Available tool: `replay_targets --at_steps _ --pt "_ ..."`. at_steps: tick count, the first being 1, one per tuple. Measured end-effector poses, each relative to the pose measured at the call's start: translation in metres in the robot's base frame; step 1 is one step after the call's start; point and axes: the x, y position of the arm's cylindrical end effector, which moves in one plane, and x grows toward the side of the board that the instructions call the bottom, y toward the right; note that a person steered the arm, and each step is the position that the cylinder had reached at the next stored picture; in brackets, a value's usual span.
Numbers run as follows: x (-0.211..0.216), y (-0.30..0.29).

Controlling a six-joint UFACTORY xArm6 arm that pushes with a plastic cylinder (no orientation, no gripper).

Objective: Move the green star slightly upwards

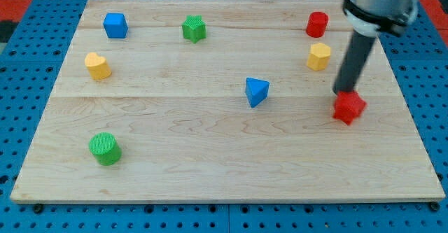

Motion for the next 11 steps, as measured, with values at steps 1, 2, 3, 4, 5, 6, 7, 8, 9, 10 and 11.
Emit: replay_targets --at_steps 1,2,3,4,5,6,7,8,9,10,11 --pt "0.041 0.009" --pt "0.050 0.009" --pt "-0.003 0.010" --pt "-0.035 -0.037" --pt "-0.035 -0.131" --pt "-0.029 -0.168" --pt "-0.009 -0.201" --pt "0.010 -0.217" --pt "0.012 -0.235" --pt "-0.043 -0.258" --pt "-0.009 -0.298"
